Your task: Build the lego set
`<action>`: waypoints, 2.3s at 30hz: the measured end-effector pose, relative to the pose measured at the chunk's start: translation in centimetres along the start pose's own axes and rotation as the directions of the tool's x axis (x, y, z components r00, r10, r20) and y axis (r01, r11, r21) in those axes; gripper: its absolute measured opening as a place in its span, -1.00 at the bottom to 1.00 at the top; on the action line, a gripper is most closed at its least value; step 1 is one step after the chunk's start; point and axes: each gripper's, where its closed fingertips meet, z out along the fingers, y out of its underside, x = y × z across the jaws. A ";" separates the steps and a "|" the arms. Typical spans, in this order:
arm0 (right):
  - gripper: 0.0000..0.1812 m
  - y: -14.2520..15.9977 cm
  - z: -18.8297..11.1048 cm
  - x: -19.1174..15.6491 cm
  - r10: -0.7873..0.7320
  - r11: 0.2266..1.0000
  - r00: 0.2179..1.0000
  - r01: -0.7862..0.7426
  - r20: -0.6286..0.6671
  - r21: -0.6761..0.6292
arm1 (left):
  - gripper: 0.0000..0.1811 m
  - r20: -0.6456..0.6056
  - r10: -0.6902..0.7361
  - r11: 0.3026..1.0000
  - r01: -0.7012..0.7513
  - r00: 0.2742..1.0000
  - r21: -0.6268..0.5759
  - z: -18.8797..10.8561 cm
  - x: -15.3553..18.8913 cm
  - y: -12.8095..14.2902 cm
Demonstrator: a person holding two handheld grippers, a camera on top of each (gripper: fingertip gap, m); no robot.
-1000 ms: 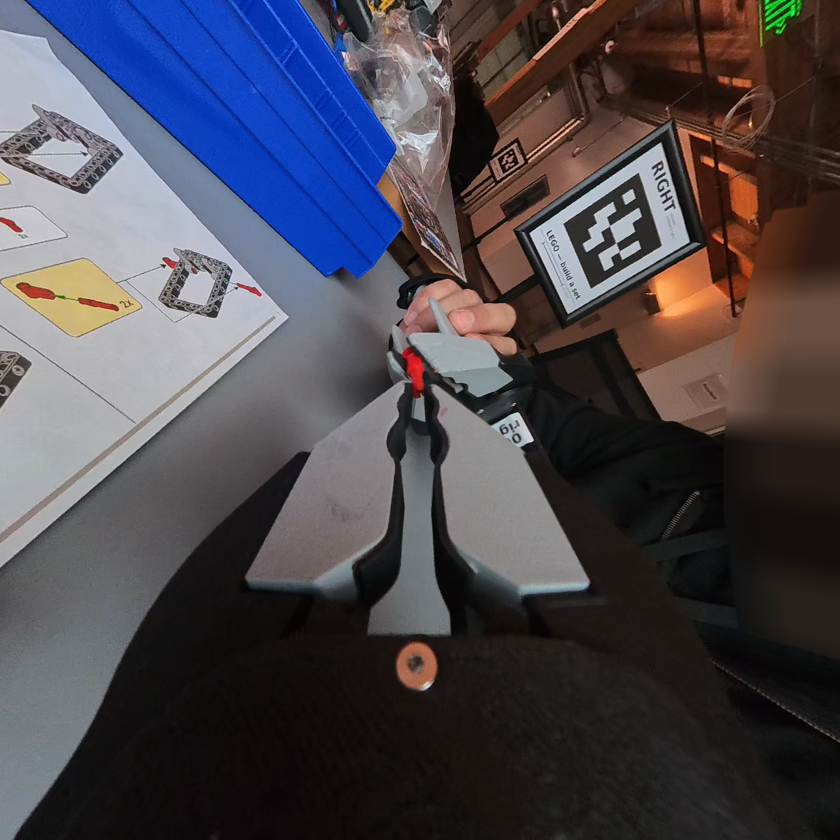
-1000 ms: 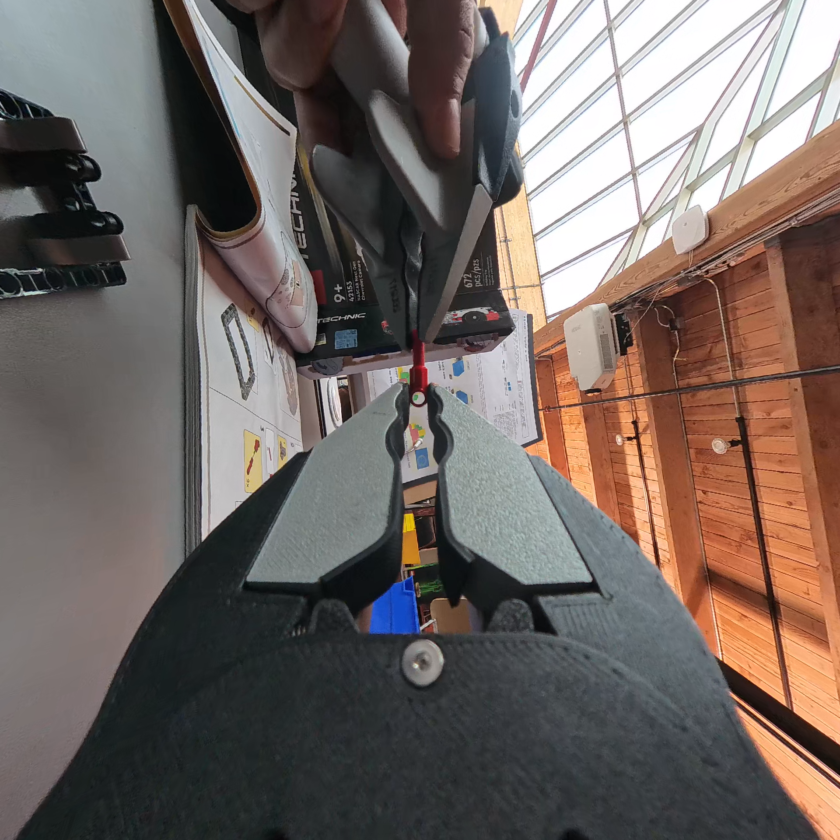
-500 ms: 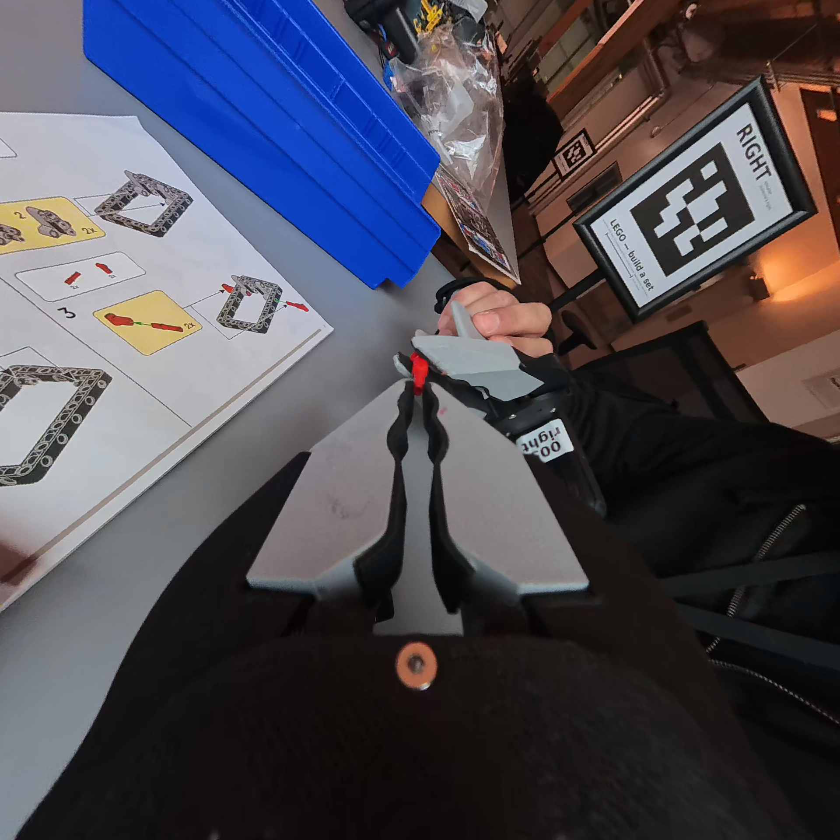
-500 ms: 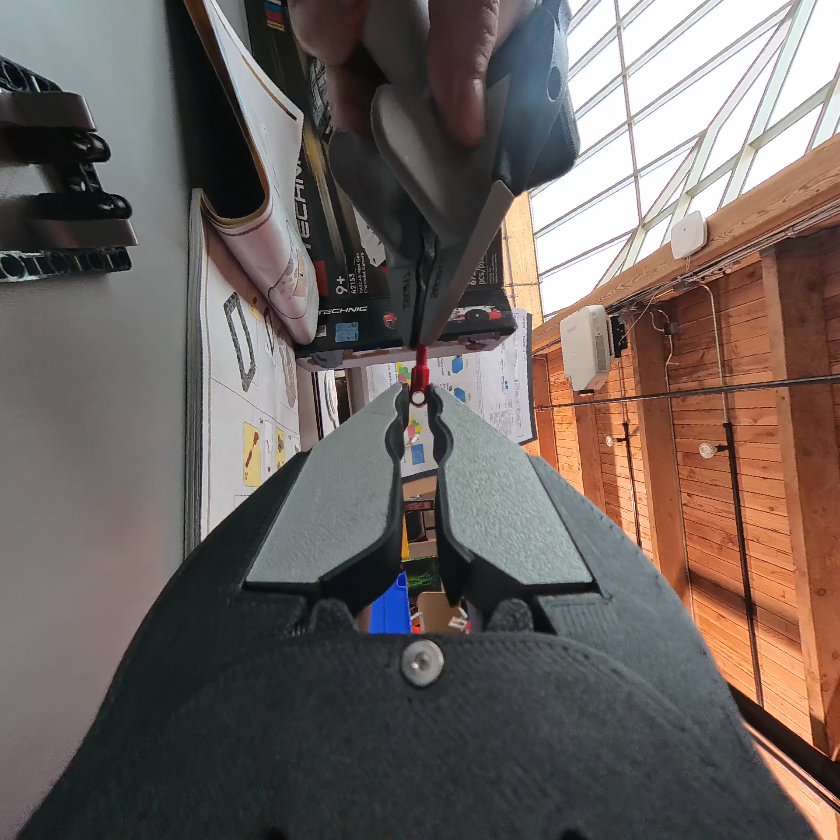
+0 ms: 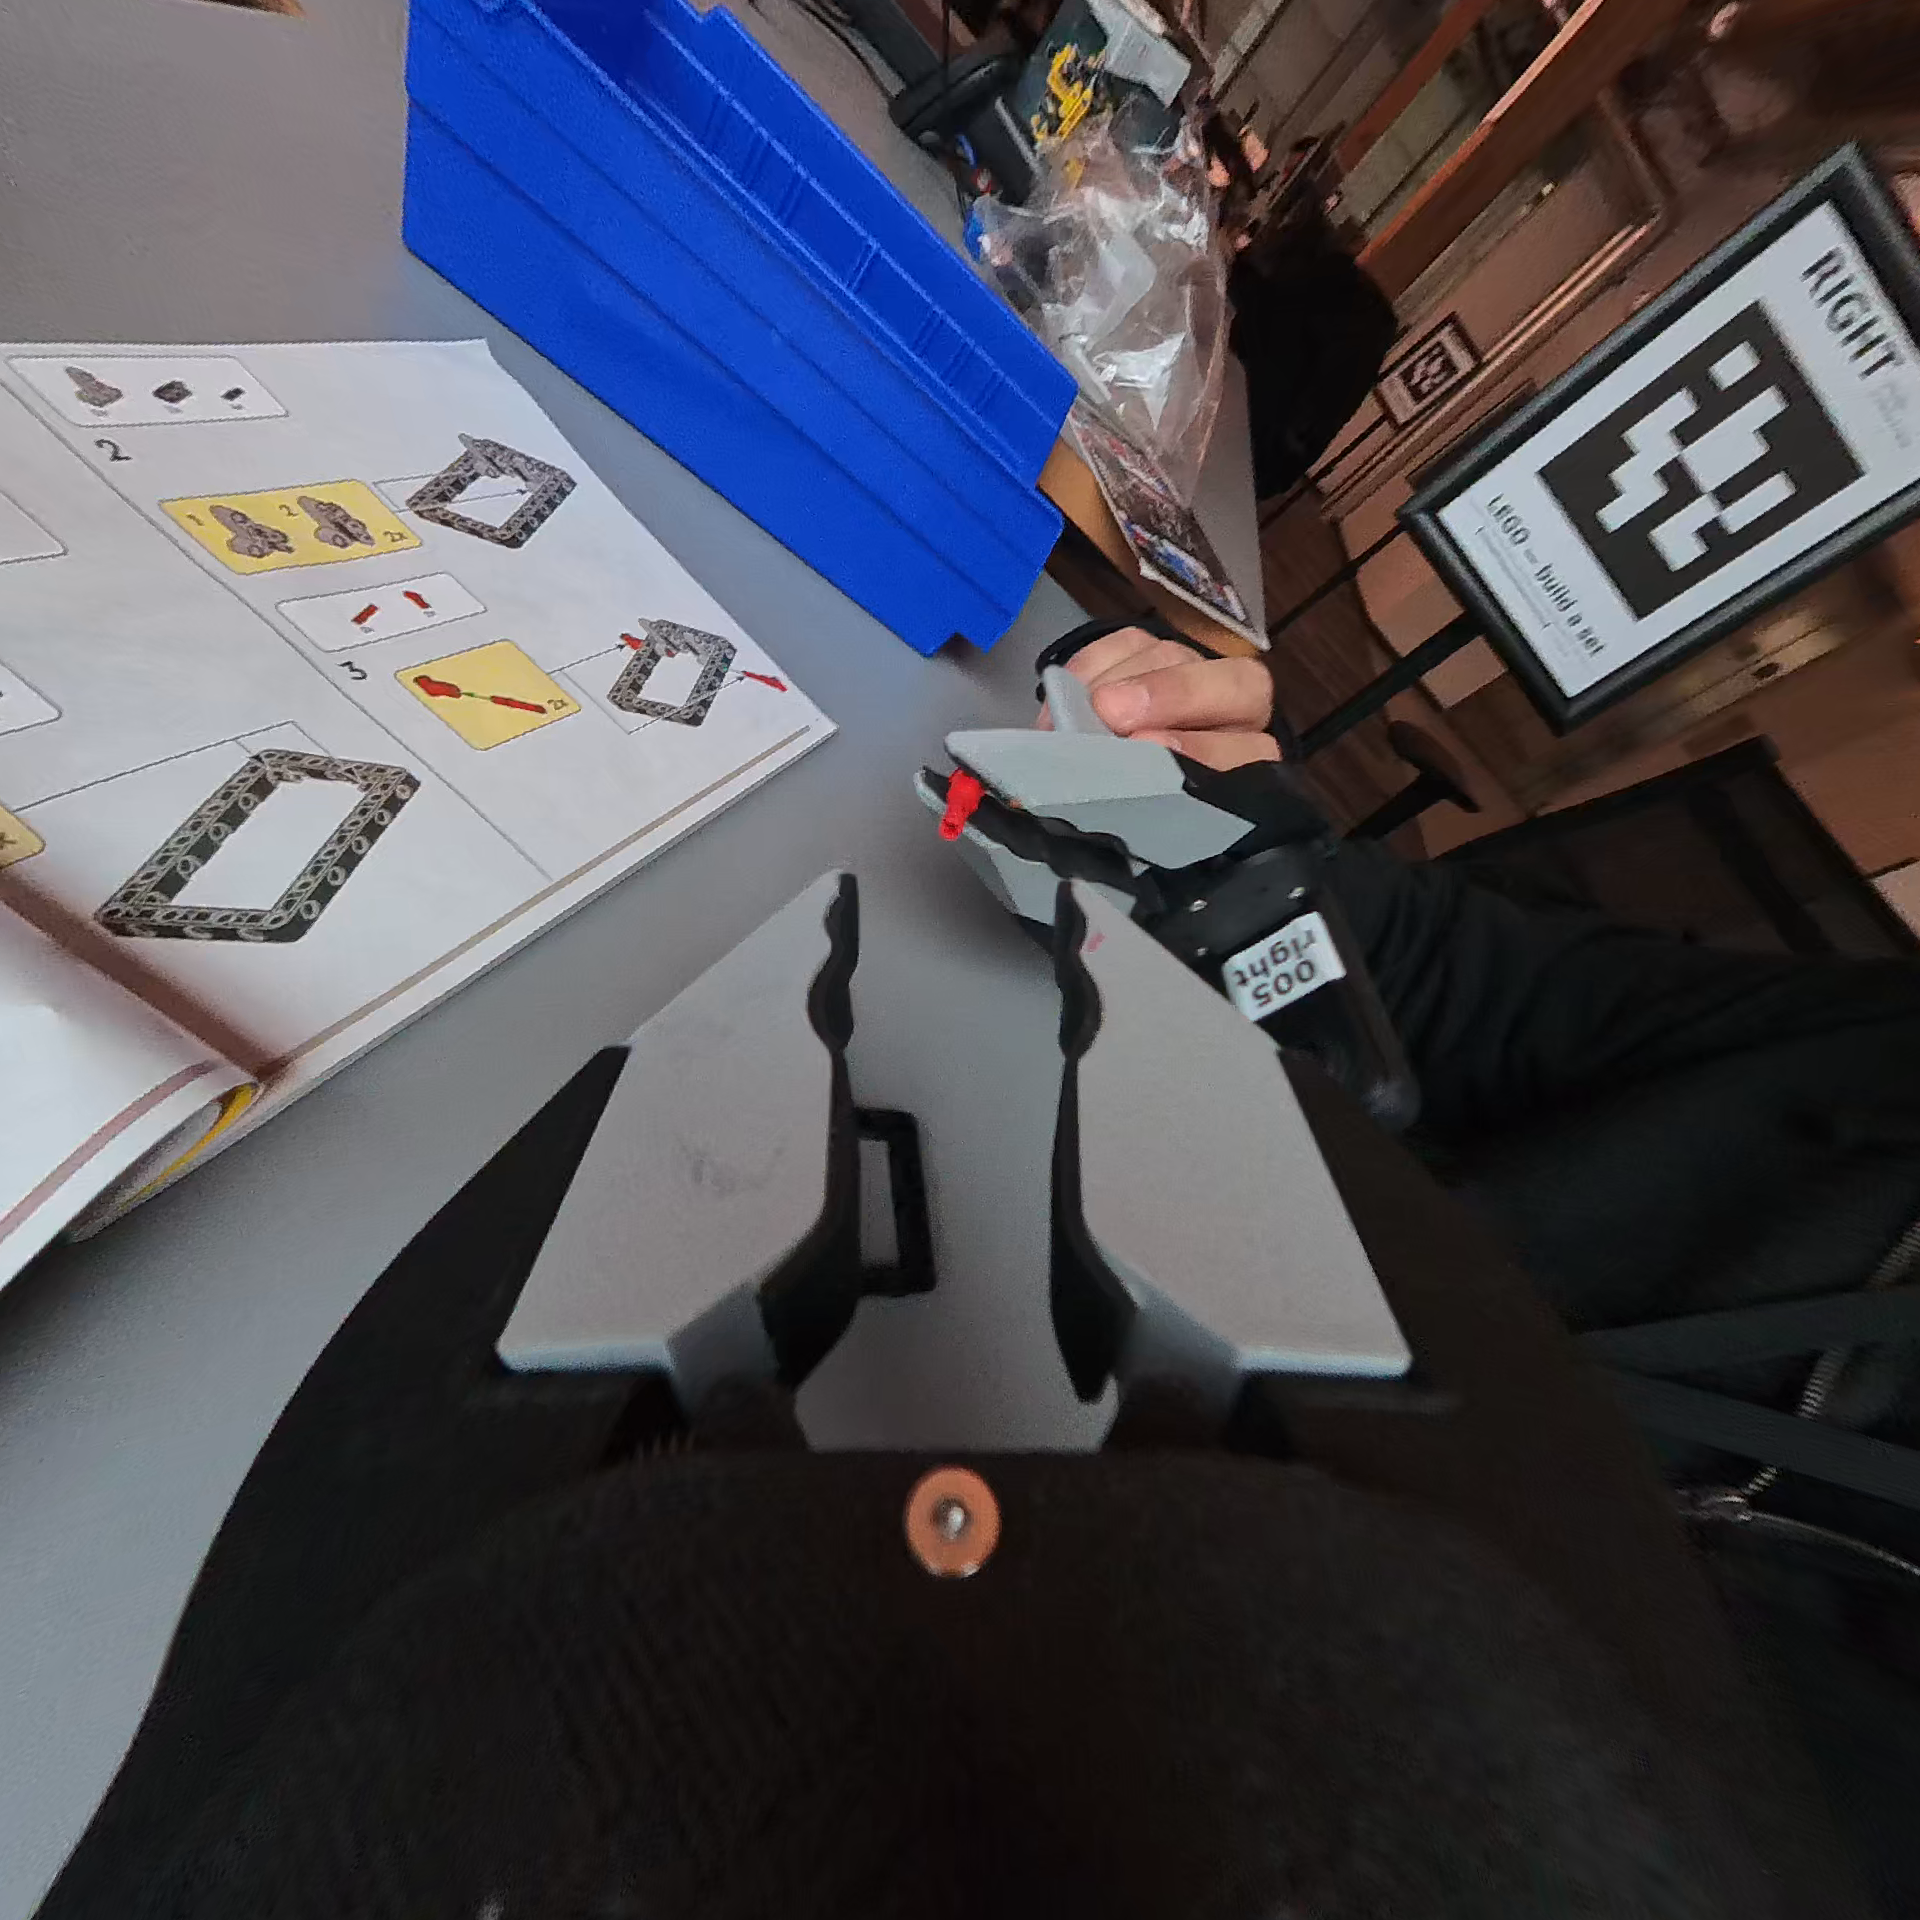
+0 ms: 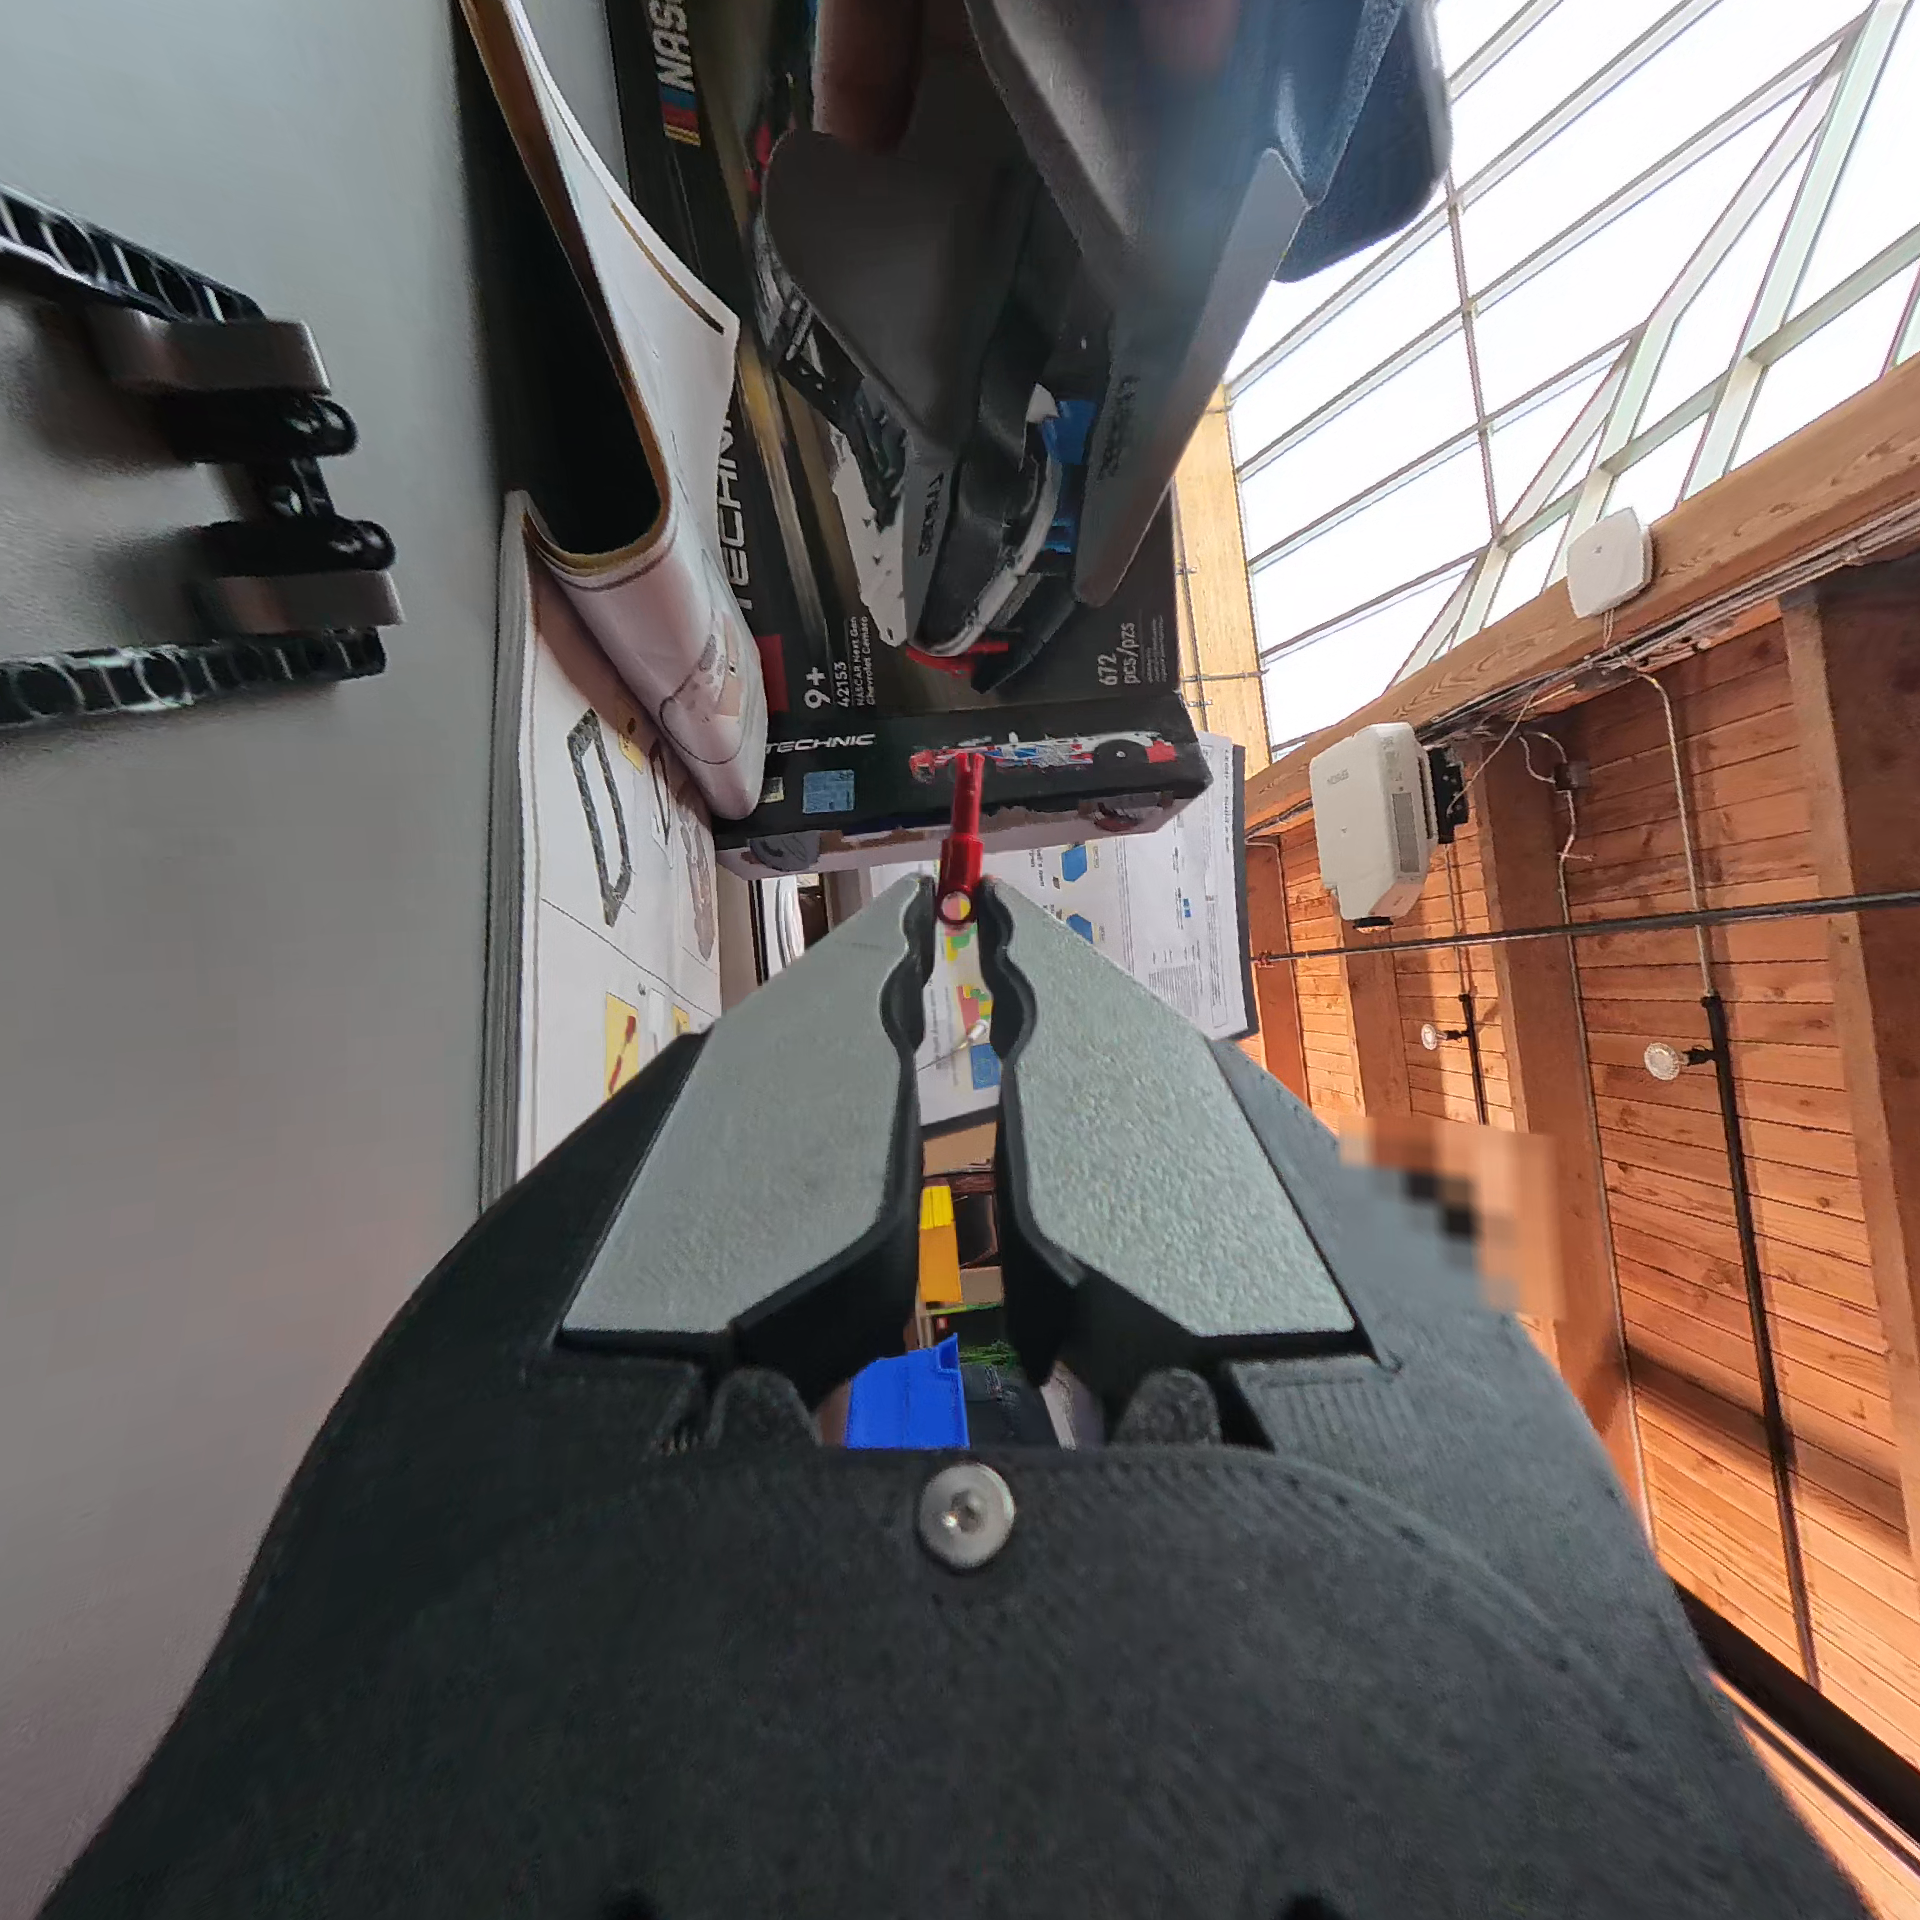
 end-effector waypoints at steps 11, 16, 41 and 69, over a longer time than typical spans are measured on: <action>-0.95 3.1 0.7 -1.8 0.378 0.925 0.906 -0.375 0.191 -0.056 | -0.63 0.381 0.471 0.880 -0.452 0.796 -0.143 -1.6 -4.0 1.0; -0.94 5.1 0.8 -1.5 0.623 0.779 0.742 -0.619 0.247 -0.104 | -0.36 0.242 0.471 0.873 -0.409 0.848 -0.265 -0.1 -3.5 3.8; -0.95 1.5 0.0 -3.0 0.383 0.914 0.859 -0.406 0.340 -0.003 | -0.56 0.062 0.614 0.696 -0.503 0.787 -0.513 1.5 -4.7 4.5; -0.69 -0.6 -1.5 -2.4 0.710 0.434 0.270 -0.895 0.650 -0.103 | -0.98 0.119 0.888 0.446 -0.770 0.444 -0.455 3.2 -2.6 2.8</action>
